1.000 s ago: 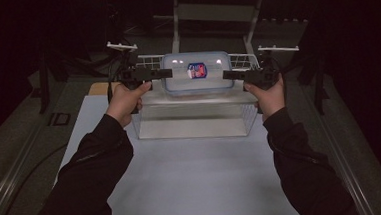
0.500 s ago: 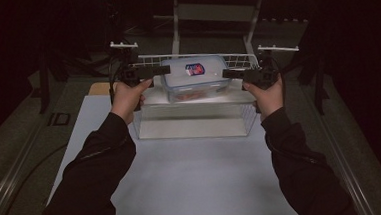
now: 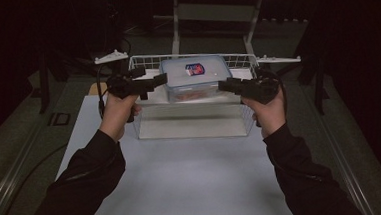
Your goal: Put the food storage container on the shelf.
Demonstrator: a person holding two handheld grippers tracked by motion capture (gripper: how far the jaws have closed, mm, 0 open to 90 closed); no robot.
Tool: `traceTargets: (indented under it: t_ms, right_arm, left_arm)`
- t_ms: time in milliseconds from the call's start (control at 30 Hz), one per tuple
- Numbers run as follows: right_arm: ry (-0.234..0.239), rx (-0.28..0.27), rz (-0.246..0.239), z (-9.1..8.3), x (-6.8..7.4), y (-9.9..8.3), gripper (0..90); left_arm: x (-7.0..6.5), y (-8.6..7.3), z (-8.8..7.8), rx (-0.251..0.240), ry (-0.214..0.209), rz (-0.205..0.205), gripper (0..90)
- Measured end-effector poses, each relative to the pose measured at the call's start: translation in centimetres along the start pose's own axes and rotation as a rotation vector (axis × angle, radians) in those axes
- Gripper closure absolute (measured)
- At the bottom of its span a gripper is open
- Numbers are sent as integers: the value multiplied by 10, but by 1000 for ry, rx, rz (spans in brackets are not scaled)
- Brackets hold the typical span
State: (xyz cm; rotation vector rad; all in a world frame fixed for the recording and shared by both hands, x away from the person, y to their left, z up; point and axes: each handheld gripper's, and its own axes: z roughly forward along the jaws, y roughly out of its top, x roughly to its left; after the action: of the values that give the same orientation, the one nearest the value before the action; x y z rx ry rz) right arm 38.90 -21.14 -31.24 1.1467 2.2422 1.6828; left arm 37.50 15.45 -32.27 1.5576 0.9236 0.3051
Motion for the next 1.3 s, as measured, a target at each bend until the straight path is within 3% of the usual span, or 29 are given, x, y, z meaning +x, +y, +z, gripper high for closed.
traceTargets:
  t_ms: [67, 200, 267, 433, 600, 700, 900, 1033, 1300]
  right_arm:
    - [13, 18, -38, 3, 8, -4, 665]
    - [19, 46, -95, 14, 20, -12, 896]
    - [15, 60, -107, 20, 22, -14, 898]
    - [-3, 91, -116, 38, 22, -18, 898]
    - [-12, 99, -98, 51, 17, -17, 898]
    - [-15, 102, -85, 58, 14, -17, 899]
    - [-9, 101, -75, 69, 16, -12, 898]
    - [-14, 99, -76, 77, 17, -10, 898]
    - [-17, 99, -65, 89, 17, -4, 898]
  left_arm:
    - [-6, -7, -6, 6, 4, 18, 7]
    - [-11, -29, -20, -12, 11, -7, 7]
    - [-12, -42, -27, -5, 17, -18, 7]
    - [-19, -71, -44, -4, 67, 56, 7]
    - [-24, -102, -46, 16, 35, 63, 7]
    - [-28, -121, -44, 42, 45, 99, 7]
    - [-32, -130, -43, 49, 34, 128, 7]
    - [-35, -131, -43, 36, 38, 130, 7]
    - [-35, -134, -40, 58, 35, 136, 7]
